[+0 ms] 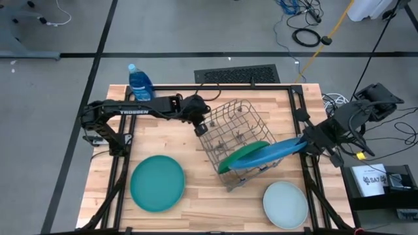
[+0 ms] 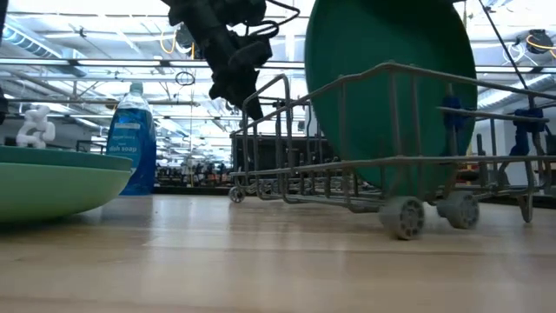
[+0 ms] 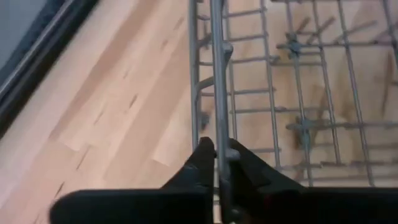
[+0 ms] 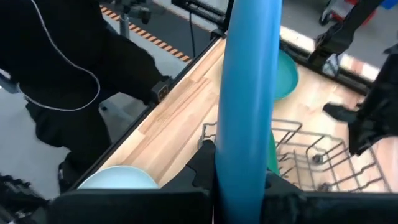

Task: Sort dishes
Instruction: Adjust the plates in the dish rack

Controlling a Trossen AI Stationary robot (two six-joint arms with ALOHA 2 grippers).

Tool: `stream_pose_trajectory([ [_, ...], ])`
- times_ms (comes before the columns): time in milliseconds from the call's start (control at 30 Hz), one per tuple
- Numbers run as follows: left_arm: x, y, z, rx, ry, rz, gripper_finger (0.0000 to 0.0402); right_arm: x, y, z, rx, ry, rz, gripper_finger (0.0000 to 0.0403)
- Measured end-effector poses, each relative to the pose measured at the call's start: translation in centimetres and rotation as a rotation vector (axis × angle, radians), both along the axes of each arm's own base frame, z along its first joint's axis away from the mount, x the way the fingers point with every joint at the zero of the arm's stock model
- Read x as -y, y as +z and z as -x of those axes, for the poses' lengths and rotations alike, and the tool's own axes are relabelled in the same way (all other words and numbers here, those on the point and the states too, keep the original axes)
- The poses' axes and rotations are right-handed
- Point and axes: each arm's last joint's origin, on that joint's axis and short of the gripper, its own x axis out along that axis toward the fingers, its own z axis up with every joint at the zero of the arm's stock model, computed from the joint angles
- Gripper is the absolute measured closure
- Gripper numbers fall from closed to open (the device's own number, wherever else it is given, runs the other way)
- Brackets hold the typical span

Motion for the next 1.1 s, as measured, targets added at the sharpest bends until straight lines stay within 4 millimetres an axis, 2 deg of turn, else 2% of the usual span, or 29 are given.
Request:
stream_pose_trajectory([
  [200,1.6,-0.1,-0.1,-0.007,0.104,0.008,0.0394,0.1,0.4,0.0,0.077,0.019,0.051,0.0390],
  [367,3.6,-0.3,0.2,-0.030,0.260,0.013,0.0396,0.1,0.6,0.0,0.125,0.037,0.085,0.0390],
  [667,8.6,-0.6,0.6,0.048,0.537,0.029,0.0401,0.3,1.0,-0.2,0.215,0.023,0.206,0.0390],
  [867,12.3,-0.7,1.0,0.121,0.574,0.059,0.0396,0.5,1.0,-0.1,0.237,0.011,0.264,0.0390],
  [1100,13.9,-0.5,1.0,0.195,0.577,0.039,0.0391,0.5,0.9,-0.1,0.215,0.006,0.238,0.0390],
])
